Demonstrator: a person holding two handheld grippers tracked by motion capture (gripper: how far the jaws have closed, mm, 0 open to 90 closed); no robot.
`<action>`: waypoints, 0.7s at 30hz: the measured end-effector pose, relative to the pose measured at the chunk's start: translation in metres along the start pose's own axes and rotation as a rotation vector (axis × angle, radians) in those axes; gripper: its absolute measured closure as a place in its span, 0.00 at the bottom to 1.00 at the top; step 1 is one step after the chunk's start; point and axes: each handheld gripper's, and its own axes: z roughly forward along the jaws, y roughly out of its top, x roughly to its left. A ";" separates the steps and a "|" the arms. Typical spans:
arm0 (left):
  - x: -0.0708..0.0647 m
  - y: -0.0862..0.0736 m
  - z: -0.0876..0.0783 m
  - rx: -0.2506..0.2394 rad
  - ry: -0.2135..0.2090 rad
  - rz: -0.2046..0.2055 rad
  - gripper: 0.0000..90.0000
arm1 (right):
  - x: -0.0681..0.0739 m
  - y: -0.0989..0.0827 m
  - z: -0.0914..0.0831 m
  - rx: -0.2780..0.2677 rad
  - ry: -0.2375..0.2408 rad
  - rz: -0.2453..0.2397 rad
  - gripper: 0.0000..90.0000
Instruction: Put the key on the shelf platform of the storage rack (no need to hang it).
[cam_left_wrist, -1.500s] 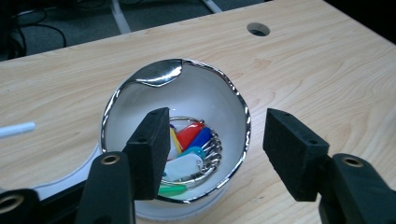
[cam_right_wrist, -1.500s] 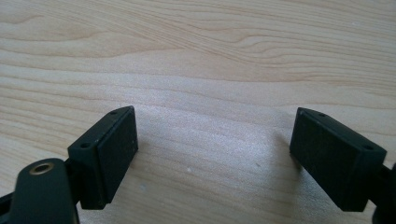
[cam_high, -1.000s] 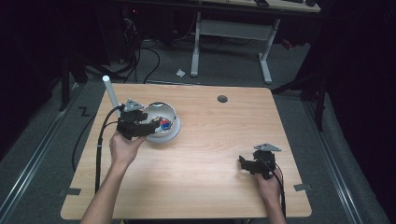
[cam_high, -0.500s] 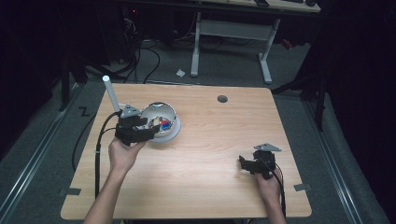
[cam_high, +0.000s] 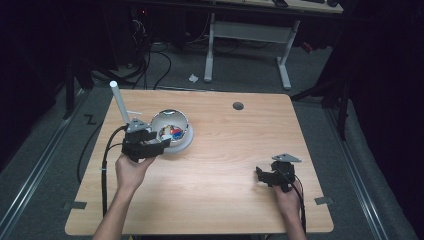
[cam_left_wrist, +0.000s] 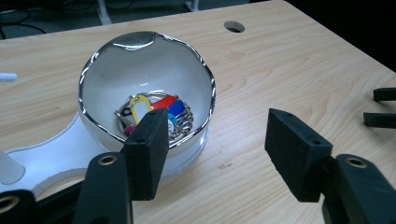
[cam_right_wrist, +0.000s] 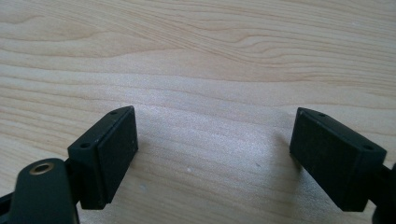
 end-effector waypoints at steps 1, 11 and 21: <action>0.000 -0.001 0.000 -0.002 -0.001 -0.003 0.45 | 0.000 0.000 0.000 0.000 0.000 0.000 0.17; -0.003 -0.014 0.004 0.014 -0.010 -0.011 0.45 | 0.000 0.000 0.000 0.000 0.000 0.000 0.17; -0.006 -0.025 0.008 0.028 -0.002 -0.019 0.45 | 0.000 0.000 0.000 0.000 0.001 0.001 0.17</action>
